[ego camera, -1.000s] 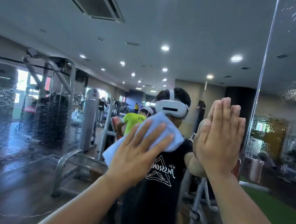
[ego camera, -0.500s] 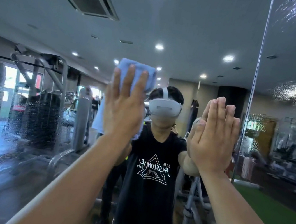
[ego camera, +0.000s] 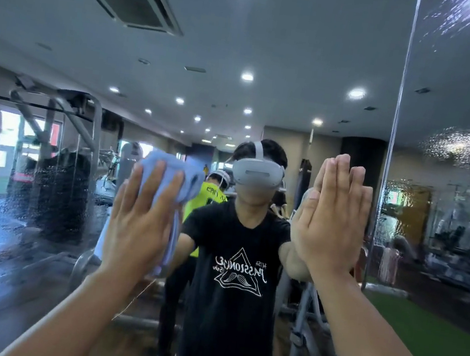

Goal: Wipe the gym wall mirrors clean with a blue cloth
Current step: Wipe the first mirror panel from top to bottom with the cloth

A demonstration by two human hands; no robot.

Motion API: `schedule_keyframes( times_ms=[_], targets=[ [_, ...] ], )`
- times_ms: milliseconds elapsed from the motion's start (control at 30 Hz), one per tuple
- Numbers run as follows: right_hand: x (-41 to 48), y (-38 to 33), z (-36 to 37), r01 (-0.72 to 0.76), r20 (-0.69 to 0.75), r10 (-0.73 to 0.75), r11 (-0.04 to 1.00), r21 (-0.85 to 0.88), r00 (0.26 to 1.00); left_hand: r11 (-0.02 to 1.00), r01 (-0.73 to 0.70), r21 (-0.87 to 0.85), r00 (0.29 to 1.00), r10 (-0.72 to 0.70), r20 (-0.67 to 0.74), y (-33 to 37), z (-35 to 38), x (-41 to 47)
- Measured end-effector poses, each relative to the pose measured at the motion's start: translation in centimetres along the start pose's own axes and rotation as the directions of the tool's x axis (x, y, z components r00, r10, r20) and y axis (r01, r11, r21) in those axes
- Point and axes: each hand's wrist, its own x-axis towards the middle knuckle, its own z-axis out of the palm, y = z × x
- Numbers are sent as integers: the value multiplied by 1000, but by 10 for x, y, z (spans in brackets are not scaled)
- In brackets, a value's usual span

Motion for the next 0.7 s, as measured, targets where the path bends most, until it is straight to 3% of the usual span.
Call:
schedule_keyframes(
  times_ms=[100, 200, 367, 467, 533, 600, 700],
  targets=[
    [0, -1, 0, 1, -8, -1, 1000, -4, 1000, 987, 148, -57, 985, -153, -79, 26, 0, 52],
    [0, -1, -1, 4, 2, -4, 1000, 12, 1000, 987, 144, -76, 986, -150, -74, 65, 6, 88],
    [0, 1, -3, 11, -4, -11, 999, 32, 1000, 982, -191, -12, 979, 189, -78, 101, 23, 42],
    [0, 3, -2, 11, 27, -12, 1000, 21, 1000, 924, -381, 1, 924, 381, -39, 85, 30, -20],
    [1, 3, -2, 11, 32, -12, 1000, 17, 999, 905, -426, 11, 905, 426, 10, 57, 28, -49],
    [0, 2, -2, 12, 30, -12, 1000, 19, 999, 916, -401, 7, 916, 401, 25, 26, 20, -57],
    [0, 1, -2, 9, 20, -10, 1000, 26, 1000, 968, -250, 13, 968, 250, 35, -1, 4, -36]
  ],
)
